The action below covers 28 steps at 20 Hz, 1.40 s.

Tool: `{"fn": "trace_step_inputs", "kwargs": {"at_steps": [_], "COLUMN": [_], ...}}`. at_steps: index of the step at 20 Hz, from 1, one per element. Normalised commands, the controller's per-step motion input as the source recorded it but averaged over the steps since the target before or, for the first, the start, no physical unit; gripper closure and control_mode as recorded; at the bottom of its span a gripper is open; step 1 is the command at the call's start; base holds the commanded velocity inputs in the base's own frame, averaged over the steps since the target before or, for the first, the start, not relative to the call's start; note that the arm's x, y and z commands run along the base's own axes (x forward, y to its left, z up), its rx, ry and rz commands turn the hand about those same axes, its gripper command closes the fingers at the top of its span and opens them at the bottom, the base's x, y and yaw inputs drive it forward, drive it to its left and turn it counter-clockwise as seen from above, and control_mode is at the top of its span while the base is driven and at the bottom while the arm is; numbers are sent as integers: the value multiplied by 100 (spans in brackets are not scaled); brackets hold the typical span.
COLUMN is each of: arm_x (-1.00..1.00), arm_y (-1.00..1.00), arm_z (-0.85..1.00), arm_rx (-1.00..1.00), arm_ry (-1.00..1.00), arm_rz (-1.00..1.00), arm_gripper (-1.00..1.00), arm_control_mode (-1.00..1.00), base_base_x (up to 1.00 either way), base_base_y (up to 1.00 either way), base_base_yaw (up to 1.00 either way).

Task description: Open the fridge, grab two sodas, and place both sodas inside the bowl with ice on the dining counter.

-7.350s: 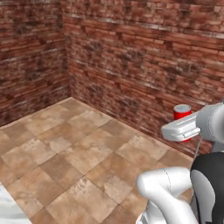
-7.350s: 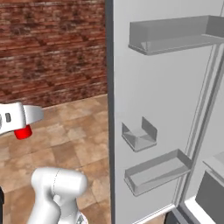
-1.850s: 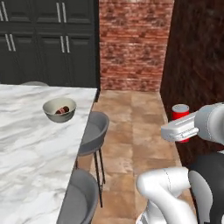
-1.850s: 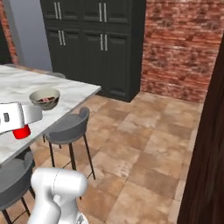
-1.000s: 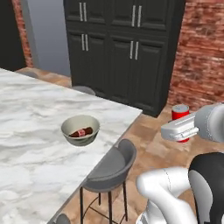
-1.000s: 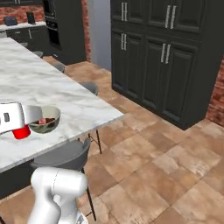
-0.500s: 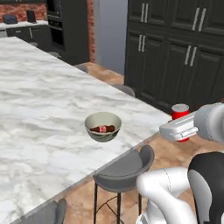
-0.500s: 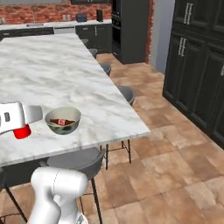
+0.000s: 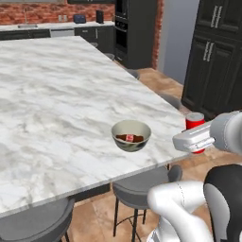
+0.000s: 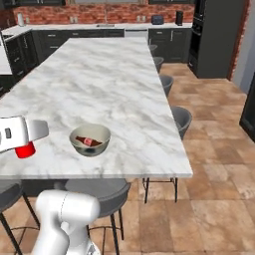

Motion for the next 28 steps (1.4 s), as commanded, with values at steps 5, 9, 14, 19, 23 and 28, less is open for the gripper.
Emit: {"fn": "trace_step_inputs", "kwargs": {"at_steps": [5,9,14,19,23,28], "arm_x": [60,100,100,88,59,39], "arm_y": [-12,-17,5,22,17,3], "arm_z": [-18,-32,-32,-53,-62,-42], "arm_rx": [-2,-11,-32,-26,-15,-7], "arm_ry": [11,32,46,29,7,0], "arm_rz": [22,27,6,5,6,4], "arm_gripper": [100,100,100,100,100,100], "arm_control_mode": [-100,-100,-100,-100,-100,-100], "base_base_x": [40,0,0,0,0,0], "base_base_y": [-10,0,0,0,0,0], "base_base_yaw": [16,0,0,0,0,0]}}
